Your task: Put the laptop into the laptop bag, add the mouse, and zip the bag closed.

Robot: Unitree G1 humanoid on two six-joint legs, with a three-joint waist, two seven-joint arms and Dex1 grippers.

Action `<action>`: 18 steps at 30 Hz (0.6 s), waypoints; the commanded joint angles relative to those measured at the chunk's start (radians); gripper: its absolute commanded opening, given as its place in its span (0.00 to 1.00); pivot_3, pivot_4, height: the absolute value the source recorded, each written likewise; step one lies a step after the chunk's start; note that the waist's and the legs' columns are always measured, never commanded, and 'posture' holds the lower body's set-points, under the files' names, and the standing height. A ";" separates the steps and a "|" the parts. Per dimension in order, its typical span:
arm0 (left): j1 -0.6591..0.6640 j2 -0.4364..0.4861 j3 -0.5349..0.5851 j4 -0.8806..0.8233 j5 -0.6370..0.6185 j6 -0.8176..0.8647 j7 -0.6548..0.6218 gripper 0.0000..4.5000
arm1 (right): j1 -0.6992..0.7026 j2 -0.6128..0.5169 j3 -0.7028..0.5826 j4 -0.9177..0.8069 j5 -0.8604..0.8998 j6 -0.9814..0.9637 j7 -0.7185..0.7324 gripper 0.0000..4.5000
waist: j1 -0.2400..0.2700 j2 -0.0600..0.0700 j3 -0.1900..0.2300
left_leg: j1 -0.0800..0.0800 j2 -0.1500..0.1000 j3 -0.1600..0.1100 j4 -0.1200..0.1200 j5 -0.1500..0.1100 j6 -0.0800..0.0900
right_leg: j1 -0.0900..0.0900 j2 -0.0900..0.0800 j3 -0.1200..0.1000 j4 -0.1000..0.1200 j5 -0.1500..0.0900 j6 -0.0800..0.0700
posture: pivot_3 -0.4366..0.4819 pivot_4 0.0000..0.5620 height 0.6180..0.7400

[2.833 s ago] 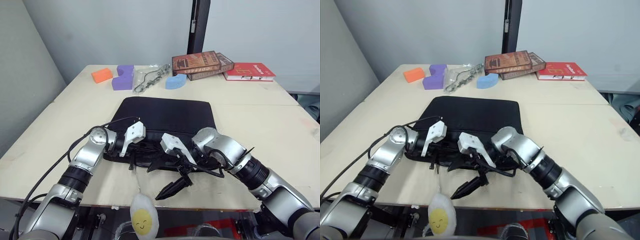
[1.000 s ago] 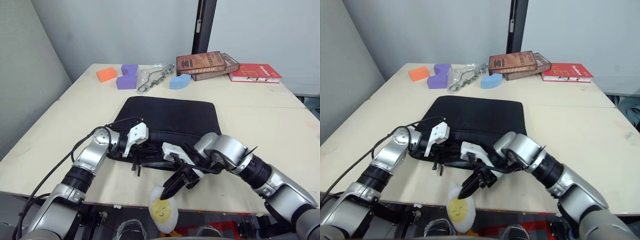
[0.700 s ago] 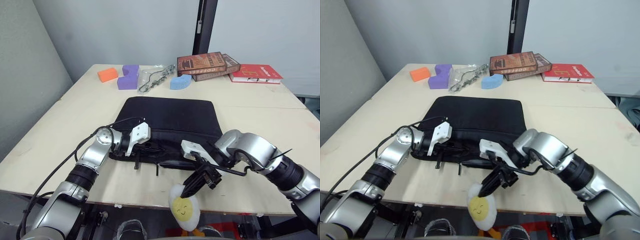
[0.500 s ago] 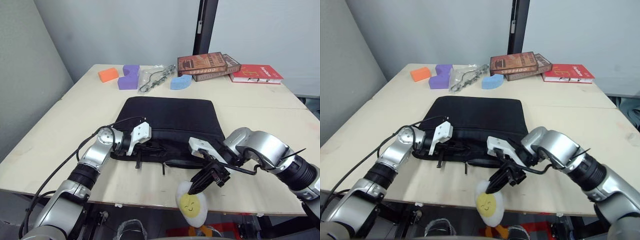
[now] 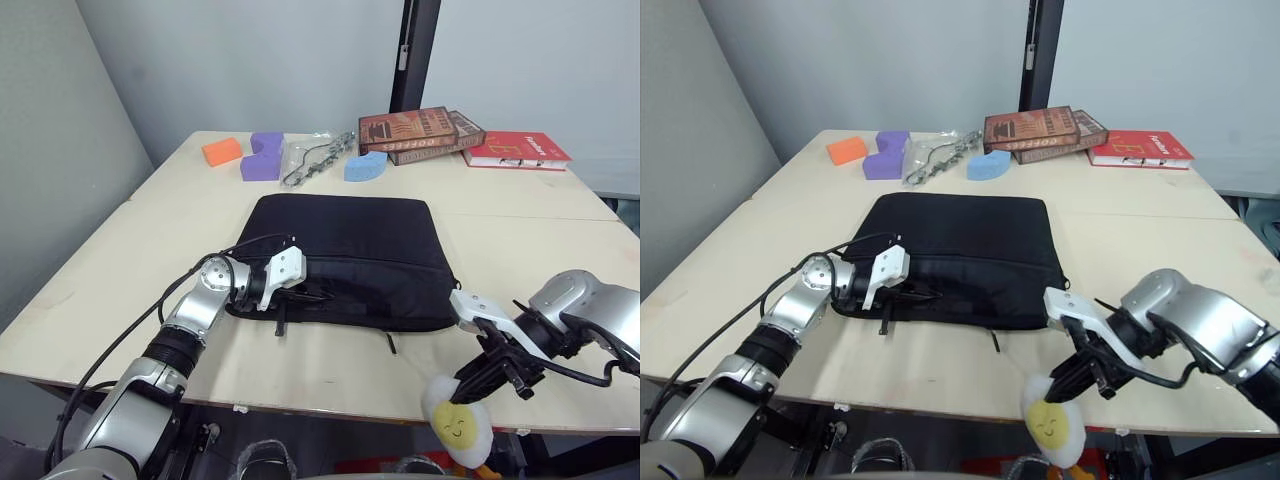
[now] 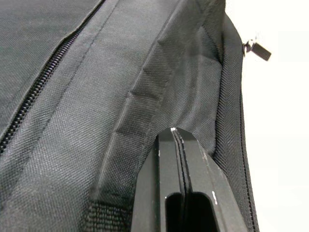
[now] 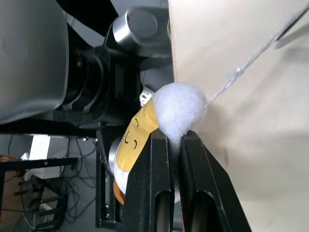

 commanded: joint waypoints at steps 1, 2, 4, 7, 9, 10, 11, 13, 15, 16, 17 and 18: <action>0.046 0.013 -0.050 0.109 0.097 0.014 0.021 0.00 | 0.040 -0.044 -0.073 0.002 -0.006 -0.042 0.020 0.01 | -0.001 0.000 -0.002 | 0.000 0.000 0.000 0.000 0.000 0.000 | 0.000 0.000 0.000 0.000 0.000 0.000 | 0.48 0.27 0.95; 0.045 0.012 -0.052 0.113 0.098 0.011 0.022 0.00 | 0.048 -0.048 -0.080 0.007 -0.009 -0.050 0.020 0.01 | -0.001 0.000 -0.003 | 0.000 0.000 0.000 0.001 0.000 0.000 | 0.000 0.000 0.001 0.000 0.000 0.000 | 0.48 0.27 0.95; 0.044 0.010 -0.057 0.122 0.102 0.003 0.022 0.00 | 0.080 -0.075 -0.102 0.040 -0.041 -0.097 0.021 0.01 | 0.001 0.000 -0.003 | 0.000 0.000 0.001 0.001 0.000 0.000 | 0.000 0.000 0.001 -0.001 0.000 0.000 | 0.48 0.27 0.95; 0.044 0.009 -0.065 0.130 0.104 -0.003 0.016 0.00 | 0.130 -0.125 -0.135 0.104 -0.089 -0.178 0.042 0.01 | 0.003 0.000 -0.004 | -0.001 0.000 0.001 0.001 0.000 0.001 | 0.000 -0.001 0.001 -0.002 0.000 0.000 | 0.48 0.27 0.95; 0.042 0.009 -0.067 0.137 0.105 -0.010 0.014 0.00 | 0.152 -0.152 -0.146 0.151 -0.122 -0.234 0.061 0.01 | 0.002 0.001 -0.004 | 0.000 0.000 0.002 0.001 0.000 0.001 | 0.000 -0.001 0.001 -0.002 0.000 0.000 | 0.48 0.27 0.95; 0.041 0.008 -0.068 0.140 0.106 -0.013 0.014 0.00 | 0.158 -0.161 -0.148 0.177 -0.144 -0.266 0.068 0.01 | 0.002 0.000 -0.004 | 0.000 -0.001 0.003 0.001 0.000 0.001 | 0.000 -0.001 0.001 -0.002 0.000 0.000 | 0.48 0.27 0.95; 0.039 0.007 -0.069 0.142 0.106 -0.014 0.013 0.00 | 0.162 -0.168 -0.149 0.201 -0.163 -0.295 0.076 0.01 | 0.000 0.000 -0.004 | 0.000 0.000 0.003 0.001 0.000 0.001 | 0.000 -0.001 0.001 -0.002 0.000 0.000 | 0.48 0.27 0.95; 0.037 0.005 -0.070 0.149 0.106 -0.019 0.012 0.00 | 0.148 -0.170 -0.148 0.253 -0.196 -0.339 0.084 0.01 | -0.002 -0.001 -0.005 | 0.000 0.000 0.003 0.001 0.000 0.002 | 0.000 -0.001 0.001 -0.002 0.000 0.000 | 0.48 0.27 0.95; 0.034 0.003 -0.071 0.155 0.106 -0.023 0.012 0.00 | 0.114 -0.160 -0.138 0.308 -0.241 -0.384 0.087 0.01 | -0.005 -0.001 -0.005 | 0.000 -0.001 0.003 0.001 0.000 0.002 | 0.000 -0.002 0.001 -0.002 0.000 0.000 | 0.48 0.27 0.95; 0.033 0.002 -0.072 0.157 0.106 -0.024 0.011 0.00 | 0.097 -0.154 -0.131 0.333 -0.265 -0.410 0.088 0.01 | -0.008 -0.001 -0.005 | 0.000 -0.001 0.004 0.001 0.000 0.002 | 0.000 -0.002 0.001 -0.002 0.000 0.000 | 0.48 0.27 0.95; 0.033 0.001 -0.072 0.158 0.106 -0.026 0.011 0.00 | 0.080 -0.145 -0.125 0.356 -0.285 -0.429 0.087 0.01 | -0.010 0.000 -0.005 | 0.000 -0.001 0.005 0.001 0.000 0.002 | 0.000 -0.003 0.001 -0.002 0.000 0.000 | 0.48 0.27 0.95; 0.035 0.001 -0.072 0.156 0.105 -0.026 0.011 0.00 | 0.056 -0.130 -0.120 0.383 -0.309 -0.459 0.080 0.01 | -0.012 0.000 -0.005 | 0.000 -0.001 0.007 0.001 0.000 0.002 | 0.000 -0.004 0.002 -0.002 0.000 0.000 | 0.48 0.27 0.95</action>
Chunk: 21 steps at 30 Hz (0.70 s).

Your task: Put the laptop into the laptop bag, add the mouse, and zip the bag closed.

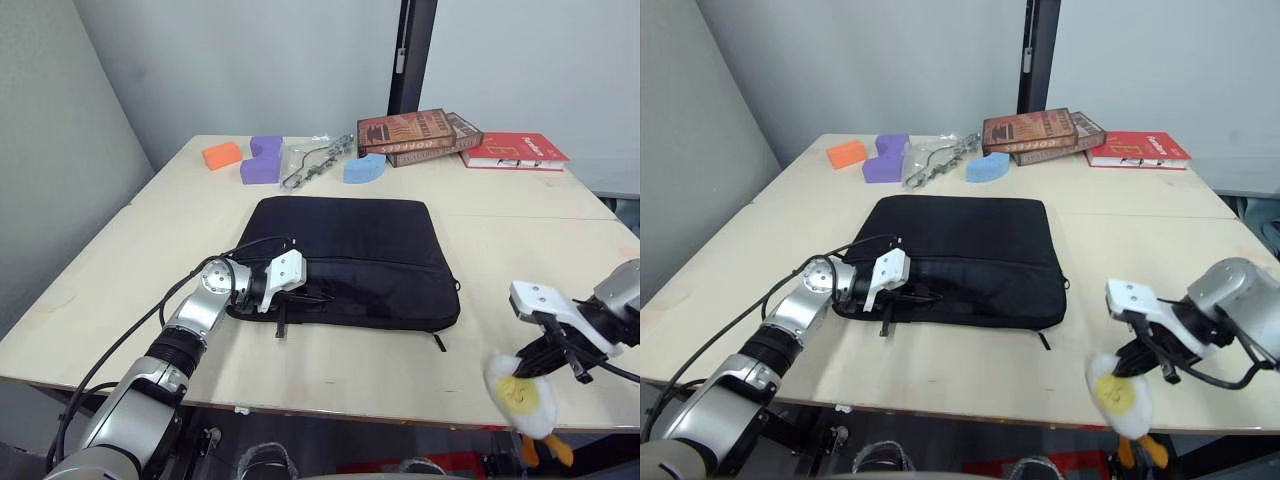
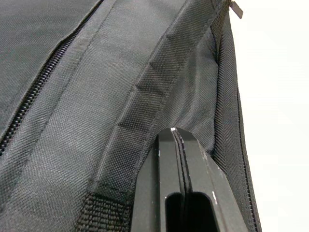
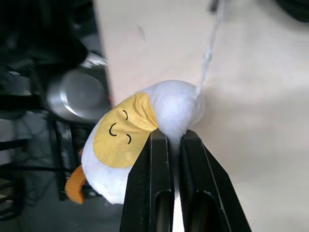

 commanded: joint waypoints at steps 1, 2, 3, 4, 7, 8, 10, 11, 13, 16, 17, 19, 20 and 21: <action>0.045 0.006 -0.059 0.099 0.102 0.034 0.012 0.00 | -0.078 0.039 -0.001 0.090 -0.091 -0.092 -0.005 0.01 | -0.004 0.000 0.000 | 0.000 0.000 0.001 0.000 0.000 0.000 | 0.000 -0.001 0.000 0.000 0.000 0.000 | 0.48 0.27 0.95; 0.045 0.006 -0.059 0.100 0.103 0.033 0.012 0.00 | -0.106 0.061 0.003 0.116 -0.109 -0.105 -0.016 0.01 | -0.005 0.000 -0.001 | 0.000 0.000 0.001 0.000 0.000 0.000 | 0.000 -0.001 0.000 0.000 0.000 0.000 | 0.48 0.27 0.95; 0.047 0.006 -0.060 0.100 0.103 0.031 0.013 0.00 | -0.132 0.079 0.007 0.141 -0.131 -0.120 -0.022 0.01 | -0.006 0.000 -0.001 | 0.000 0.000 0.001 0.000 0.000 0.001 | 0.000 -0.001 0.000 0.000 0.000 0.000 | 0.48 0.27 0.95; 0.049 0.006 -0.060 0.100 0.104 0.031 0.013 0.00 | -0.153 0.092 0.013 0.164 -0.156 -0.141 -0.025 0.01 | -0.007 0.000 -0.001 | 0.000 0.000 0.002 0.000 0.000 0.001 | 0.000 -0.001 0.000 0.000 0.000 0.000 | 0.48 0.27 0.95; 0.053 0.007 -0.060 0.097 0.105 0.032 0.010 0.00 | -0.214 0.134 0.024 0.236 -0.222 -0.199 -0.045 0.01 | -0.007 0.000 -0.001 | -0.001 0.000 0.003 0.000 0.000 0.002 | 0.000 -0.002 0.000 0.000 0.000 0.000 | 0.48 0.27 0.95; 0.053 0.007 -0.060 0.098 0.106 0.032 0.011 0.00 | -0.238 0.154 0.026 0.260 -0.243 -0.218 -0.063 0.01 | -0.007 0.000 -0.001 | -0.001 0.000 0.003 0.000 0.000 0.002 | 0.000 -0.002 0.000 0.000 0.000 0.000 | 0.48 0.27 0.95; 0.053 0.007 -0.060 0.099 0.107 0.033 0.010 0.00 | -0.269 0.183 0.029 0.291 -0.272 -0.240 -0.080 0.01 | -0.008 0.000 -0.001 | -0.001 0.000 0.003 0.000 0.000 0.002 | 0.000 -0.002 0.000 0.000 0.000 0.000 | 0.48 0.27 0.95; 0.055 0.009 -0.060 0.098 0.108 0.034 0.009 0.00 | -0.280 0.194 0.030 0.301 -0.284 -0.246 -0.085 0.01 | -0.008 0.000 -0.001 | -0.001 0.000 0.003 0.000 0.000 0.003 | 0.000 -0.002 0.000 0.000 0.000 0.000 | 0.48 0.27 0.95; 0.061 0.013 -0.064 0.093 0.109 0.038 0.002 0.00 | -0.300 0.215 0.032 0.326 -0.307 -0.257 -0.098 0.01 | -0.008 0.000 -0.001 | -0.001 0.000 0.004 0.000 0.000 0.003 | 0.000 -0.003 0.000 0.000 0.000 0.000 | 0.48 0.27 0.95; 0.072 0.019 -0.069 0.087 0.111 0.037 -0.005 0.00 | -0.314 0.228 0.026 0.346 -0.322 -0.262 -0.095 0.01 | -0.009 0.000 -0.001 | -0.001 0.000 0.004 0.000 0.000 0.003 | 0.000 -0.003 0.000 0.000 0.000 0.000 | 0.48 0.27 0.95; 0.074 0.021 -0.069 0.085 0.112 0.036 -0.006 0.00 | -0.318 0.231 0.024 0.351 -0.325 -0.264 -0.092 0.01 | -0.009 0.000 -0.001 | -0.001 0.000 0.004 0.000 0.000 0.003 | 0.001 -0.003 0.000 0.000 0.000 0.000 | 0.48 0.27 0.95; 0.077 0.024 -0.070 0.084 0.114 0.033 -0.007 0.00 | -0.325 0.230 0.023 0.364 -0.335 -0.273 -0.088 0.01 | -0.010 0.000 -0.001 | -0.001 0.000 0.004 0.000 0.000 0.003 | 0.001 -0.003 0.000 0.000 0.000 0.000 | 0.48 0.27 0.95; 0.078 0.024 -0.070 0.084 0.114 0.034 -0.007 0.00 | -0.327 0.227 0.023 0.369 -0.338 -0.276 -0.085 0.01 | -0.011 0.000 -0.001 | -0.001 0.000 0.004 0.000 0.000 0.003 | 0.001 -0.003 0.000 0.000 0.000 0.000 | 0.48 0.27 0.95; 0.079 0.025 -0.070 0.083 0.114 0.033 -0.008 0.00 | -0.328 0.225 0.022 0.371 -0.341 -0.277 -0.083 0.01 | -0.011 0.000 -0.001 | -0.001 0.000 0.004 0.000 0.000 0.003 | 0.001 -0.003 0.000 -0.001 0.000 0.000 | 0.48 0.27 0.95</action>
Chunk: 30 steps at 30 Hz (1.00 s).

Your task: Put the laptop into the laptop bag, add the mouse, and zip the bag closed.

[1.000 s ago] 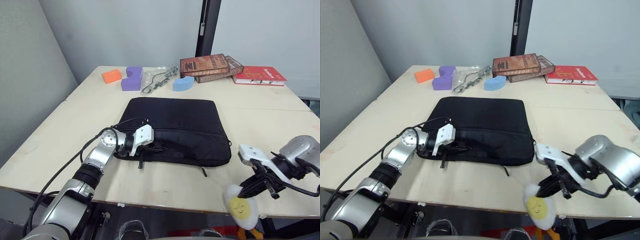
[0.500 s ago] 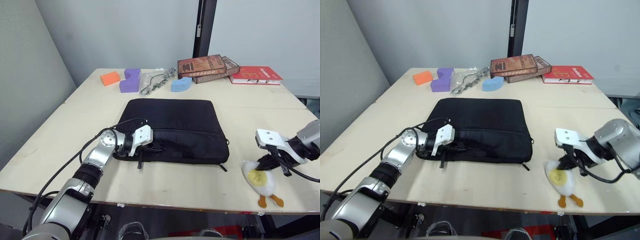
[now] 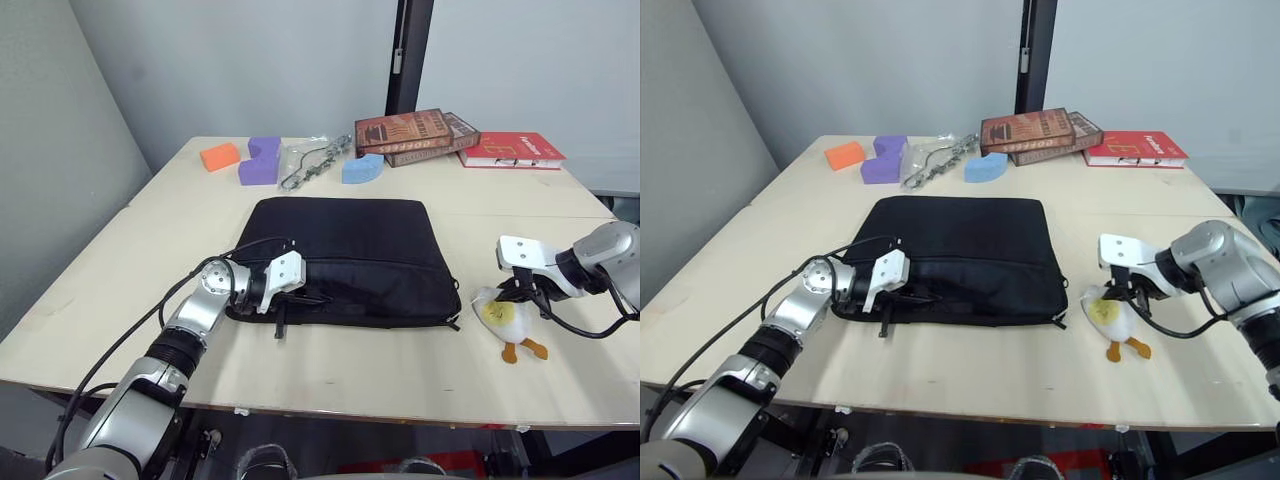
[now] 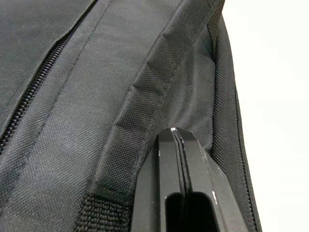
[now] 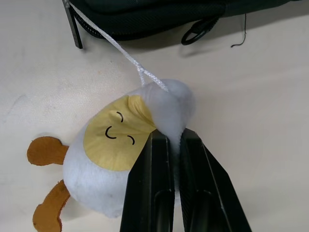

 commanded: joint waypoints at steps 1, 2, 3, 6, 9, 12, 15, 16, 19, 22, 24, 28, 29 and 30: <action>0.070 0.023 -0.071 0.083 0.108 0.041 -0.001 0.00 | -0.027 -0.013 -0.026 0.021 -0.028 -0.008 0.002 0.01 | -0.001 0.000 0.000 | 0.000 0.000 0.000 0.000 0.000 0.000 | 0.000 0.000 0.000 0.000 0.000 0.000 | 0.48 0.27 0.95; 0.070 0.024 -0.071 0.082 0.109 0.041 -0.001 0.00 | -0.030 -0.012 -0.028 0.025 -0.029 -0.008 0.001 0.01 | -0.001 0.000 0.000 | 0.000 0.000 0.000 0.000 0.000 0.000 | 0.000 0.000 0.000 0.000 0.000 0.000 | 0.48 0.27 0.95; 0.071 0.024 -0.072 0.082 0.109 0.041 -0.002 0.00 | -0.033 -0.009 -0.031 0.030 -0.031 -0.002 -0.004 0.01 | -0.001 0.000 0.000 | 0.000 0.000 0.000 0.000 0.000 0.000 | 0.000 0.000 0.000 -0.001 0.000 0.000 | 0.48 0.27 0.95; 0.075 0.023 -0.073 0.080 0.109 0.041 -0.001 0.00 | -0.043 -0.001 -0.033 0.051 -0.044 0.002 -0.030 0.01 | -0.002 0.000 0.000 | 0.000 0.000 0.000 0.000 0.000 0.000 | 0.000 0.000 0.000 -0.001 0.000 0.000 | 0.48 0.27 0.95; 0.080 0.023 -0.077 0.072 0.111 0.039 -0.002 0.00 | -0.087 0.034 -0.039 0.107 -0.072 -0.022 -0.100 0.01 | -0.005 0.000 0.000 | 0.000 0.000 0.001 -0.001 0.000 0.000 | 0.000 0.000 0.001 -0.002 0.000 0.000 | 0.48 0.27 0.95; 0.079 0.024 -0.077 0.071 0.112 0.038 -0.002 0.00 | -0.122 0.061 -0.037 0.147 -0.093 -0.042 -0.135 0.01 | -0.005 0.000 0.000 | 0.000 0.000 0.001 -0.001 0.000 0.000 | 0.000 0.000 0.001 -0.002 0.000 0.000 | 0.48 0.27 0.95; 0.077 0.025 -0.076 0.071 0.112 0.038 -0.001 0.00 | -0.137 0.079 -0.038 0.165 -0.097 -0.045 -0.143 0.01 | -0.004 0.000 0.000 | 0.000 0.000 0.001 -0.002 0.000 0.000 | -0.001 0.000 0.001 -0.003 0.000 0.000 | 0.48 0.27 0.95; 0.077 0.025 -0.076 0.071 0.112 0.038 -0.002 0.00 | -0.138 0.085 -0.040 0.166 -0.094 -0.040 -0.144 0.01 | -0.003 0.000 0.000 | 0.000 0.000 0.001 -0.003 0.000 0.000 | -0.001 0.000 0.001 -0.003 0.000 0.000 | 0.48 0.27 0.95; 0.076 0.027 -0.075 0.069 0.112 0.039 -0.004 0.00 | -0.146 0.106 -0.047 0.170 -0.090 -0.024 -0.165 0.01 | -0.004 0.001 0.000 | 0.000 0.000 0.002 -0.003 0.000 0.000 | 0.000 0.000 0.000 -0.005 0.000 0.000 | 0.48 0.27 0.95; 0.075 0.026 -0.075 0.070 0.113 0.041 -0.002 0.00 | -0.162 0.142 -0.067 0.185 -0.075 0.028 -0.200 0.01 | -0.006 0.001 0.000 | 0.000 0.000 0.002 -0.004 0.000 0.000 | 0.000 0.000 0.001 -0.005 0.000 0.000 | 0.48 0.27 0.95; 0.076 0.026 -0.077 0.069 0.113 0.042 -0.003 0.00 | -0.175 0.166 -0.080 0.197 -0.071 0.056 -0.224 0.01 | -0.006 0.001 0.000 | 0.000 0.000 0.002 -0.004 0.000 0.000 | -0.001 0.000 0.001 -0.005 0.000 0.000 | 0.48 0.27 0.95; 0.082 0.027 -0.079 0.060 0.112 0.047 -0.005 0.00 | -0.192 0.208 -0.111 0.214 -0.055 0.114 -0.273 0.01 | -0.005 0.001 0.000 | 0.000 0.000 0.002 -0.006 0.000 0.000 | -0.001 0.000 0.000 -0.005 0.000 0.000 | 0.48 0.27 0.95; 0.080 0.027 -0.078 0.061 0.112 0.047 -0.002 0.00 | -0.194 0.214 -0.117 0.217 -0.053 0.120 -0.284 0.01 | -0.005 0.001 0.000 | 0.000 0.000 0.002 -0.007 0.000 0.000 | -0.001 0.000 0.000 -0.005 0.000 0.000 | 0.48 0.27 0.95; 0.081 0.027 -0.077 0.062 0.113 0.048 0.000 0.00 | -0.193 0.220 -0.124 0.219 -0.052 0.125 -0.295 0.01 | -0.004 0.001 0.000 | 0.000 0.000 0.002 -0.007 0.000 0.000 | -0.001 0.000 0.000 -0.005 0.000 0.000 | 0.48 0.27 0.95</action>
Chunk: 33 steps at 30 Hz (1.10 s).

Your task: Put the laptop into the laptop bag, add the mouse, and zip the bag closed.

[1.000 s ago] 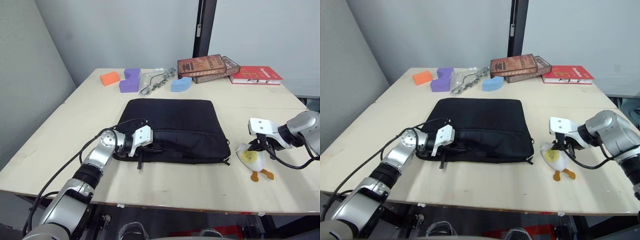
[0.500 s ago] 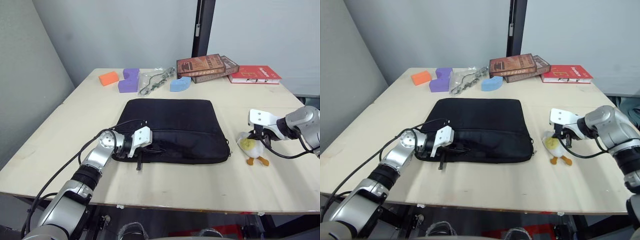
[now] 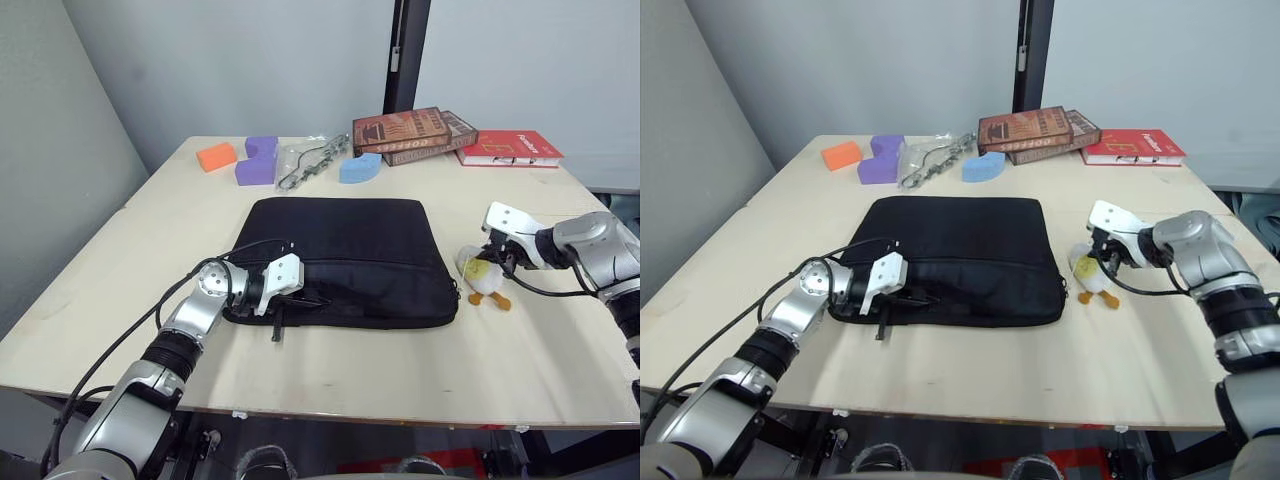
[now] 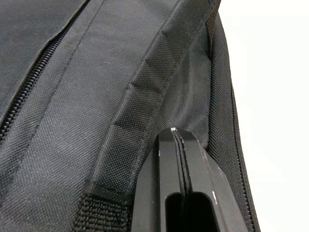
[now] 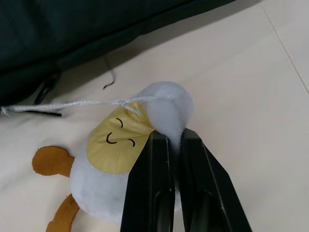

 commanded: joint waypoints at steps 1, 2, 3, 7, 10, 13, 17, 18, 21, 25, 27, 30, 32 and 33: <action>0.063 0.015 -0.077 0.090 0.113 0.054 0.007 0.00 | -0.033 0.011 -0.060 0.003 0.018 0.033 -0.051 0.01 | 0.000 0.000 0.000 | 0.000 0.000 0.000 0.000 0.000 0.000 | 0.000 0.000 0.000 0.000 0.000 0.000 | 0.48 0.27 0.95; 0.062 0.015 -0.076 0.094 0.113 0.053 0.007 0.00 | -0.035 0.018 -0.066 0.006 0.021 0.043 -0.058 0.01 | 0.000 0.000 0.000 | 0.000 0.000 0.000 0.000 0.000 0.000 | 0.000 0.000 0.000 -0.001 0.000 0.000 | 0.48 0.27 0.95; 0.062 0.016 -0.076 0.095 0.113 0.053 0.006 0.00 | -0.035 0.023 -0.070 0.007 0.025 0.054 -0.064 0.01 | 0.000 0.000 0.000 | 0.000 0.000 0.001 0.000 0.000 0.000 | 0.000 0.000 0.000 -0.001 0.000 0.000 | 0.48 0.27 0.95; 0.066 0.019 -0.076 0.089 0.112 0.055 0.004 0.00 | -0.038 0.050 -0.108 0.004 0.064 0.137 -0.103 0.01 | -0.001 0.001 0.000 | 0.000 0.000 0.001 0.000 0.000 0.000 | 0.000 0.000 0.000 -0.001 0.000 0.000 | 0.48 0.27 0.95; 0.061 0.017 -0.075 0.096 0.113 0.054 0.009 0.00 | -0.040 0.064 -0.135 -0.012 0.100 0.226 -0.114 0.01 | 0.000 0.001 0.000 | 0.000 0.000 0.001 -0.002 0.000 0.000 | 0.000 0.000 0.000 -0.001 0.000 0.000 | 0.48 0.27 0.95; 0.058 0.014 -0.076 0.103 0.115 0.051 0.010 0.00 | -0.044 0.078 -0.163 -0.043 0.150 0.337 -0.118 0.01 | 0.000 0.001 0.000 | 0.000 0.000 0.001 -0.002 0.000 0.000 | -0.001 0.000 0.000 -0.001 0.000 0.000 | 0.48 0.27 0.95; 0.051 0.009 -0.076 0.110 0.117 0.051 0.014 0.00 | -0.037 0.076 -0.162 -0.069 0.156 0.351 -0.131 0.01 | 0.000 0.002 0.000 | 0.000 0.000 0.001 -0.003 0.000 0.000 | -0.001 0.000 0.000 -0.001 0.000 0.000 | 0.48 0.27 0.95; 0.050 0.008 -0.076 0.111 0.117 0.051 0.016 0.00 | -0.036 0.076 -0.163 -0.072 0.159 0.354 -0.134 0.01 | 0.001 0.002 0.000 | 0.000 0.000 0.001 -0.004 0.000 0.000 | -0.001 0.000 0.000 -0.001 0.000 0.000 | 0.48 0.27 0.95; 0.050 0.008 -0.076 0.111 0.118 0.052 0.018 0.00 | -0.009 0.060 -0.151 -0.105 0.176 0.374 -0.103 0.01 | 0.001 0.002 0.000 | 0.000 0.000 0.001 -0.004 0.000 0.000 | -0.001 0.000 0.000 -0.002 0.000 0.000 | 0.48 0.27 0.95; 0.055 0.009 -0.075 0.109 0.118 0.054 0.018 0.00 | 0.059 0.016 -0.141 -0.188 0.208 0.405 -0.036 0.01 | 0.007 0.002 0.000 | 0.000 0.000 0.001 -0.006 0.000 0.000 | -0.001 0.000 -0.001 -0.003 -0.001 0.001 | 0.48 0.27 0.95; 0.059 0.010 -0.075 0.105 0.118 0.056 0.017 0.00 | 0.087 -0.002 -0.142 -0.229 0.225 0.416 -0.014 0.01 | 0.007 0.002 0.000 | 0.000 0.000 0.001 -0.006 0.000 0.000 | -0.001 0.000 0.000 -0.003 -0.001 0.001 | 0.48 0.27 0.95; 0.063 0.010 -0.076 0.099 0.115 0.068 0.015 0.00 | 0.130 -0.056 -0.127 -0.291 0.267 0.448 0.072 0.01 | 0.007 0.002 0.000 | 0.000 0.000 0.001 -0.007 0.000 0.000 | -0.001 0.000 0.000 -0.003 -0.001 0.002 | 0.48 0.27 0.95; 0.067 0.009 -0.078 0.093 0.114 0.077 0.014 0.00 | 0.165 -0.107 -0.111 -0.331 0.309 0.490 0.157 0.01 | 0.009 0.002 0.000 | 0.000 0.000 0.002 -0.007 0.000 0.000 | -0.001 0.000 0.000 -0.004 -0.002 0.003 | 0.48 0.27 0.95; 0.068 0.008 -0.078 0.091 0.114 0.078 0.014 0.00 | 0.181 -0.125 -0.106 -0.344 0.321 0.499 0.182 0.01 | 0.010 0.002 0.000 | 0.000 0.000 0.001 -0.007 0.000 0.000 | -0.001 0.000 0.000 -0.004 -0.002 0.004 | 0.48 0.27 0.95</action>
